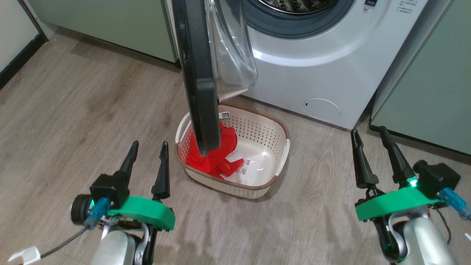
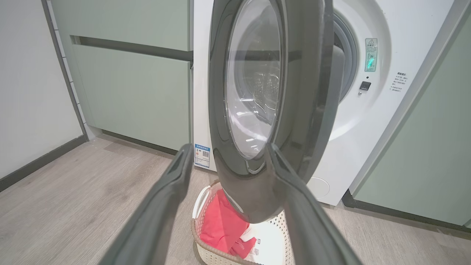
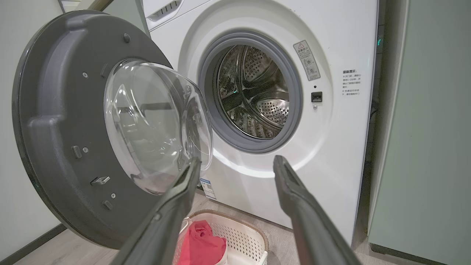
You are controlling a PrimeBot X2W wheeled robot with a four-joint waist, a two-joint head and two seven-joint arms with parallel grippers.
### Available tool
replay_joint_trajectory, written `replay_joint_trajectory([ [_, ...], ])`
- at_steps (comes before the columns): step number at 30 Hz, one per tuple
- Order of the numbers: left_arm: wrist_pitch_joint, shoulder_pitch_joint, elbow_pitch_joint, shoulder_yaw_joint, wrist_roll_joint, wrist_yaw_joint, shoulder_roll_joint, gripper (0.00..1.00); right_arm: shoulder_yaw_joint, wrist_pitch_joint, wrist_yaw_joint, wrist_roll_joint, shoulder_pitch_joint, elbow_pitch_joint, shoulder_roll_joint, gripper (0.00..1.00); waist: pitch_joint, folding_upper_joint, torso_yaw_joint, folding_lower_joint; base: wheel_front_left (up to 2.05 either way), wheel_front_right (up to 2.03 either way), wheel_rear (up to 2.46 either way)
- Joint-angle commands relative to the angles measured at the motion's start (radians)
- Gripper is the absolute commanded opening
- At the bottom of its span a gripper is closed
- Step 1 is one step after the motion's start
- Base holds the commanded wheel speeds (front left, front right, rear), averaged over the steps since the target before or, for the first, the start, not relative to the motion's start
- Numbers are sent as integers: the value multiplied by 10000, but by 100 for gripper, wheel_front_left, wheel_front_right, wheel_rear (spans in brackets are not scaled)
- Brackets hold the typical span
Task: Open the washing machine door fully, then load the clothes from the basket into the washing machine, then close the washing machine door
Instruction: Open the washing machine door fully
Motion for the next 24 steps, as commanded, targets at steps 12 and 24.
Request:
replay_joint_trajectory([
  [12,-97,-455,-503,300,7,58,100,0,211,-64,0,-127,-420,-318,72,100,112,1,-19,0,0,0,0],
  [24,-97,-1389,-2601,1105,-188,612,100,0,356,-64,0,-168,-665,-345,73,100,389,1,-235,0,0,0,0],
])
